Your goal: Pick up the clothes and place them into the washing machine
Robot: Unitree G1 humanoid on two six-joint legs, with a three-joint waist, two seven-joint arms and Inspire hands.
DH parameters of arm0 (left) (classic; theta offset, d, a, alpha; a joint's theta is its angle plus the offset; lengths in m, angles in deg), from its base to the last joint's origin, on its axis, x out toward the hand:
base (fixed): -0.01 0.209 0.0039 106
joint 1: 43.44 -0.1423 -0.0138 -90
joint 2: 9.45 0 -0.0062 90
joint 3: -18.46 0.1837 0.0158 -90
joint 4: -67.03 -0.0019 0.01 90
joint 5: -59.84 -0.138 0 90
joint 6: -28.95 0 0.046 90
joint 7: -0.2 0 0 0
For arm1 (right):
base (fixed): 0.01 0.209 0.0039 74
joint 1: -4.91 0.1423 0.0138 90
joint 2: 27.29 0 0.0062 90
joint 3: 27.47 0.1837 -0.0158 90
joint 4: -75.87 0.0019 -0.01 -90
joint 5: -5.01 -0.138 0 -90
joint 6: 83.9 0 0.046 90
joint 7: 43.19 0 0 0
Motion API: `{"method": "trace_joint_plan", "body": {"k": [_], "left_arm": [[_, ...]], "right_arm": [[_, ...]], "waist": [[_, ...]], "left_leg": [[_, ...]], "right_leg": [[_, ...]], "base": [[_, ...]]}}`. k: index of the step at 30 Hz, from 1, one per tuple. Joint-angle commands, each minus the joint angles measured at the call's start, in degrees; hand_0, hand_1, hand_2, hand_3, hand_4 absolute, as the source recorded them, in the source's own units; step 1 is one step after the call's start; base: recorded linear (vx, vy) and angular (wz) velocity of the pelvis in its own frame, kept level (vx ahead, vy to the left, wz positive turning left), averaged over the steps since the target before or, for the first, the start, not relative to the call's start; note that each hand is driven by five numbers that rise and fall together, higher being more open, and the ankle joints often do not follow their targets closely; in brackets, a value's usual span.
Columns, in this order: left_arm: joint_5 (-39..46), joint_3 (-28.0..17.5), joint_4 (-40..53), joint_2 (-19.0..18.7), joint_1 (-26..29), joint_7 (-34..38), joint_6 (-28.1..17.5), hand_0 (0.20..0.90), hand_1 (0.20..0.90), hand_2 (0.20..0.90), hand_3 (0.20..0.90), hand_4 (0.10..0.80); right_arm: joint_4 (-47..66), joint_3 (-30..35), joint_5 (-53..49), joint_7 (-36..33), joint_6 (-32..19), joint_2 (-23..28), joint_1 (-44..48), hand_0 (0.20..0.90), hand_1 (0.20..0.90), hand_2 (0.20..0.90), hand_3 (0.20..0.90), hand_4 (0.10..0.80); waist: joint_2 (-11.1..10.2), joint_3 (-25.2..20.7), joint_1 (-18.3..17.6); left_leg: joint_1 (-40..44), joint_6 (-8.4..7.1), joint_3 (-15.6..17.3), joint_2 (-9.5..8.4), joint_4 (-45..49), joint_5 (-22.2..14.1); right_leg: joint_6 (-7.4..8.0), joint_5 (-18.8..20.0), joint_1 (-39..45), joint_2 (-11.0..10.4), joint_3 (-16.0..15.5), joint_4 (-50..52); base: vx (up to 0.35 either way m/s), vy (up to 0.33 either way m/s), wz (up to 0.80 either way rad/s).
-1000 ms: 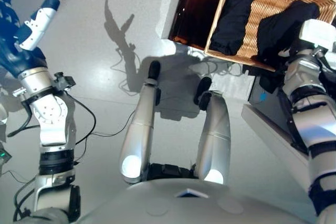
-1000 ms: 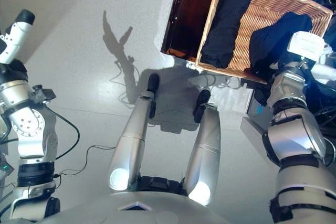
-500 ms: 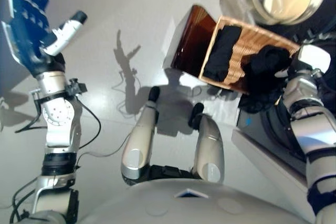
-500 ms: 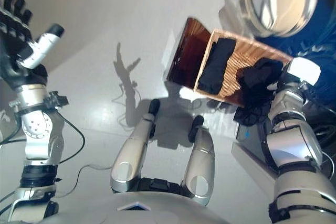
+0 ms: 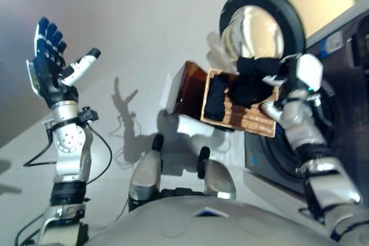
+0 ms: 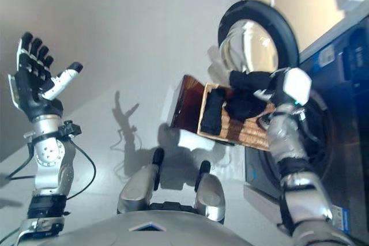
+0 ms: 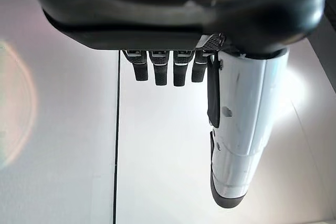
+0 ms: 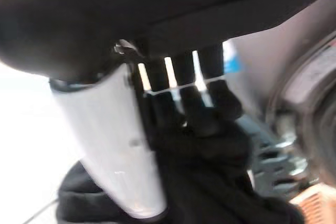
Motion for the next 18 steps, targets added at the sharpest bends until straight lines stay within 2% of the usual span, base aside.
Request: {"method": "trace_joint_plan", "body": {"k": [1,2,5,7,8,10,15,16,18], "left_arm": [[-4.81,1.41,0.73,-1.70,-0.05,-2.19,-2.78,0.900,0.900,0.900,0.900,0.800],[-6.05,2.70,-1.43,-2.07,-1.08,-3.97,-1.71,0.900,0.900,0.900,0.900,0.800],[-7.51,4.57,-3.72,-2.62,-1.58,-5.49,-1.43,0.900,0.900,0.900,0.900,0.800],[-8.92,6.61,-8.50,-2.62,-1.68,-7.47,-0.47,0.900,0.900,0.900,0.900,0.800],[-8.93,6.68,-8.63,-2.63,-1.64,-7.47,-0.52,0.900,0.900,0.900,0.900,0.800],[-10.38,8.30,-11.71,-2.77,-1.04,-8.76,-0.33,0.900,0.900,0.900,0.900,0.800],[-15.58,11.29,-14.49,-4.30,0.93,-8.19,-1.22,0.900,0.900,0.900,0.900,0.800],[-18.45,12.26,-14.67,-5.80,1.69,-8.08,-1.58,0.900,0.900,0.900,0.900,0.800],[-19.46,12.94,-15.73,-6.54,2.42,-8.02,-2.03,0.900,0.900,0.900,0.900,0.800]], "right_arm": [[5.99,4.79,0.99,-3.32,-1.39,5.77,1.25,0.200,0.200,0.200,0.200,0.300],[9.94,6.99,0.54,-3.14,-2.45,5.45,-0.61,0.200,0.200,0.200,0.200,0.300],[10.79,8.35,0.17,-2.43,-3.26,5.33,-2.56,0.200,0.200,0.200,0.200,0.300],[11.88,9.12,0.12,-1.80,-3.72,5.45,-2.54,0.200,0.200,0.200,0.200,0.300],[11.98,9.19,0.14,-1.74,-3.68,5.43,-2.67,0.200,0.200,0.200,0.200,0.300],[12.73,10.50,-0.32,-1.87,-4.45,5.71,-2.87,0.200,0.200,0.200,0.200,0.300],[14.10,10.84,-0.80,-2.22,-5.77,5.61,-1.69,0.200,0.200,0.200,0.200,0.300],[16.23,10.95,-1.16,-2.16,-6.80,5.33,-1.25,0.200,0.200,0.200,0.200,0.300],[18.04,10.88,-1.87,-1.88,-7.55,4.82,-0.81,0.200,0.200,0.200,0.200,0.300]], "waist": [[-0.42,-9.61,-1.14],[-0.57,-10.73,-1.47],[-0.56,-11.98,-1.28],[-0.66,-13.26,-1.34],[-0.66,-13.38,-1.26],[-0.63,-14.12,-1.40],[-0.33,-14.83,-1.67],[-0.39,-15.01,-1.87],[-0.68,-15.44,-1.93]], "left_leg": [[0.78,-0.77,-0.01,-0.82,-2.60,-2.40],[2.21,-0.69,0.45,-0.64,-3.32,-2.43],[3.65,-0.51,0.71,-0.58,-4.15,-2.48],[4.61,-0.47,1.30,-0.56,-4.98,-1.69],[5.08,-0.47,1.32,-0.48,-5.27,-2.19],[5.41,-0.45,1.70,-0.73,-5.93,-1.38],[6.24,-0.27,2.17,-0.95,-6.60,-1.26],[6.71,-0.21,2.49,-0.84,-6.54,-1.29],[7.37,-0.11,2.56,-0.87,-6.56,-1.49]], "right_leg": [[-1.32,-1.01,-1.58,2.46,0.51,-0.84],[-1.09,-0.62,-0.12,2.29,0.90,-1.85],[-0.80,-0.04,1.35,1.97,1.28,-3.20],[-0.36,1.48,2.35,1.38,1.71,-4.80],[-0.34,0.96,2.73,1.44,1.76,-4.94],[0.14,2.57,3.02,0.80,2.44,-6.25],[0.63,3.41,3.43,0.17,3.15,-7.24],[0.66,3.15,3.76,0.29,3.40,-6.74],[0.67,2.92,4.31,0.35,3.54,-6.56]], "base": [[0.131,0.043,-0.03],[0.050,0.020,-0.01],[0.054,0.042,-0.17],[0.009,0.050,-0.11],[-0.043,0.062,-0.10],[-0.039,0.051,-0.10],[-0.018,0.052,-0.06],[0.006,0.025,-0.04],[0.020,0.024,-0.04]]}}
